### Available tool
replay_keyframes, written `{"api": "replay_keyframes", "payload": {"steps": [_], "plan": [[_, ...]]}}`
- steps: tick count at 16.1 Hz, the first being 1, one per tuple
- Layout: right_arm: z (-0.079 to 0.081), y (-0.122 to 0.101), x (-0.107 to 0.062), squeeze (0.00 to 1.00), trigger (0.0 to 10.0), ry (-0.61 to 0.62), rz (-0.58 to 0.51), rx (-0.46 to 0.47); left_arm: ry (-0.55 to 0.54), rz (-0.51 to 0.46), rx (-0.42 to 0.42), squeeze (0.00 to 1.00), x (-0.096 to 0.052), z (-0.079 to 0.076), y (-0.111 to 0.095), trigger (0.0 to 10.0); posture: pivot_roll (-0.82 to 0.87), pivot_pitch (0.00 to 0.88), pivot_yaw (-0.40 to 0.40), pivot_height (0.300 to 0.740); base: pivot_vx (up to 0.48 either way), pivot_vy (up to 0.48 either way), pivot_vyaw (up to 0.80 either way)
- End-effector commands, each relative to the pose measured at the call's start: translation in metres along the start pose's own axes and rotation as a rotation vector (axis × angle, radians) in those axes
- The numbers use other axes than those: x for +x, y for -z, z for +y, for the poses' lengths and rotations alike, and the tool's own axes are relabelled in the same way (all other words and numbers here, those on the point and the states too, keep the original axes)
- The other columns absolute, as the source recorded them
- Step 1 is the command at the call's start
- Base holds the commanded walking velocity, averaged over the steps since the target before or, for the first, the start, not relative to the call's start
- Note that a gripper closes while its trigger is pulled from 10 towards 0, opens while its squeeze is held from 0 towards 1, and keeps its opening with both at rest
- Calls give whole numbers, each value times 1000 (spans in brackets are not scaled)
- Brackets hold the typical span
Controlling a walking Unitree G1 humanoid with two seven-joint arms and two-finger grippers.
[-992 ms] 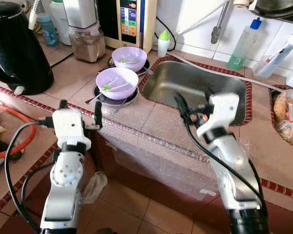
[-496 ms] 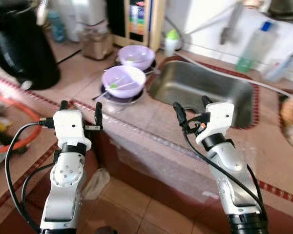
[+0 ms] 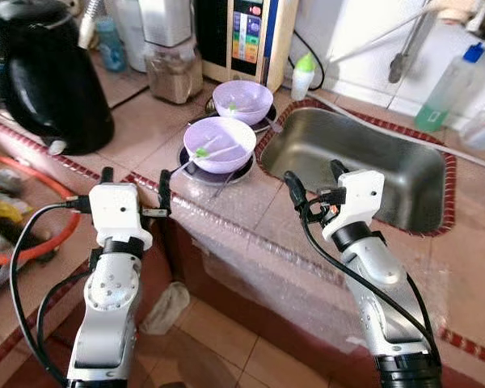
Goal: Kitchen organization
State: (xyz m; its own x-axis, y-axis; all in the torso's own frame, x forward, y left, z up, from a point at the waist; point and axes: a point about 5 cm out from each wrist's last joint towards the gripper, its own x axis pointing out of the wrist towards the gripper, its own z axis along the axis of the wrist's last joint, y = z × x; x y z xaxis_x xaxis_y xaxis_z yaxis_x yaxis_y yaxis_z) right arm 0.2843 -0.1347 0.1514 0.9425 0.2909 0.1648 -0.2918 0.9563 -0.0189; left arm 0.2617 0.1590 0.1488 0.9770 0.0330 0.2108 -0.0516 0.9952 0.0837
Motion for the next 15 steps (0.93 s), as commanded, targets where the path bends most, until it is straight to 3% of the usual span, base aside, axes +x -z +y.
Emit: {"api": "replay_keyframes", "payload": {"steps": [1,11,15], "plan": [[-4,1,0,0,10000,12,6,0,15,-5,4,0,0,-3,-2,10000,41,26,-28,740,259,0,0],[-6,1,1,0,10000,13,6,-5,45,-11,7,0,-1,-6,-2,10000,45,23,-30,740,0,0,0],[-5,1,0,0,10000,20,5,0,51,-13,2,0,-2,-6,-3,10000,44,27,-25,740,0,0,-445]]}}
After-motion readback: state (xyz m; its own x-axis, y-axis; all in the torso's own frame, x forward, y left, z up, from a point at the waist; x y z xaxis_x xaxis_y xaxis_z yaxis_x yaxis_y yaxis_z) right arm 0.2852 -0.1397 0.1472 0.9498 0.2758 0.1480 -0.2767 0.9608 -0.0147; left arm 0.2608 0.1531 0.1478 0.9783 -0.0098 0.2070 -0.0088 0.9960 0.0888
